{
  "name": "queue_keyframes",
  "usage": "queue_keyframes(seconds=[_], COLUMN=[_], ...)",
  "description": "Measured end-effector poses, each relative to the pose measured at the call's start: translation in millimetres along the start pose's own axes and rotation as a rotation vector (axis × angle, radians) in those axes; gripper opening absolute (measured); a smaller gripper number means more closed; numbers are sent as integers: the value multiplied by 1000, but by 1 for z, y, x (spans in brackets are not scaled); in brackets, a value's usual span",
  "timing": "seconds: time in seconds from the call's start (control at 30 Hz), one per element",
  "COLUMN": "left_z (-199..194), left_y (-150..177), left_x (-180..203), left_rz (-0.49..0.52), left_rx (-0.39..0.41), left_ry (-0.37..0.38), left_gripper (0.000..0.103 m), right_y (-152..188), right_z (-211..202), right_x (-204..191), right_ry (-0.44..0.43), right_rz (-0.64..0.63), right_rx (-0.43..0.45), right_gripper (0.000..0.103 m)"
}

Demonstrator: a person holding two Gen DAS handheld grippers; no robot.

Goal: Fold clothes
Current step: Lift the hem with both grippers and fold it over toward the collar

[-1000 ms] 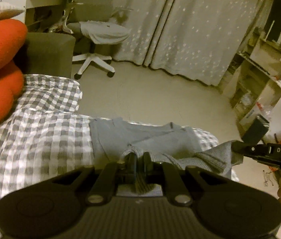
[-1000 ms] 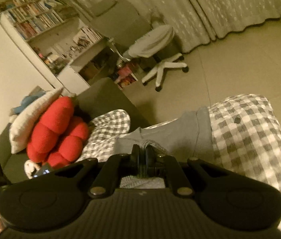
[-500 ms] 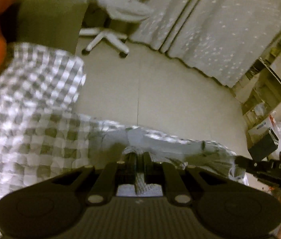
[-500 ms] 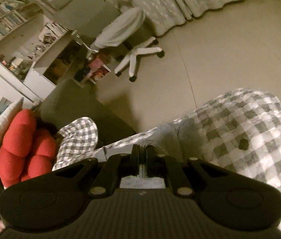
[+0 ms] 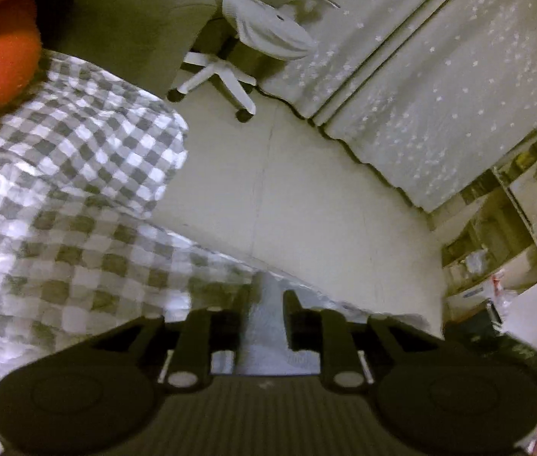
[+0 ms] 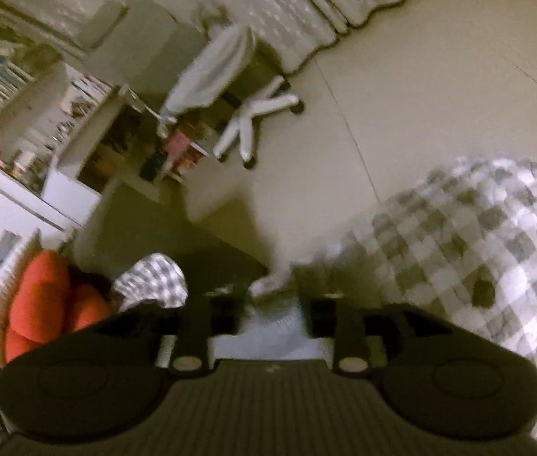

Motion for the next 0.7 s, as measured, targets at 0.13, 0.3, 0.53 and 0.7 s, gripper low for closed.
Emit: queue_keyframes(seconds=[0.13, 0.3, 0.53, 0.7], left_z=[-6, -21, -67, -101], left_y=[9, 25, 50, 94], left_x=[-8, -14, -13, -19], left_rz=[8, 25, 22, -27], left_rx=[-2, -14, 0, -9], left_ry=[-2, -17, -40, -31], left_gripper=[19, 21, 33, 37], right_y=[7, 27, 45, 71], right_z=[-3, -12, -53, -78], right_x=[-5, -6, -16, -17], right_ry=[67, 104, 97, 52], right_rz=[-117, -212, -179, -76], right_rx=[16, -11, -7, -46], right_gripper=[46, 46, 46, 46])
Point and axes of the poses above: each gripper's, at about its wrist camera, not at the fingertips, and z roughly the way its jaws point, x to its right, y to its underside, the point moved 6 cm from there along z, roughly the way its jaws point, and after that the axes turned 7 degrees about -z, right-handed, at the moved point
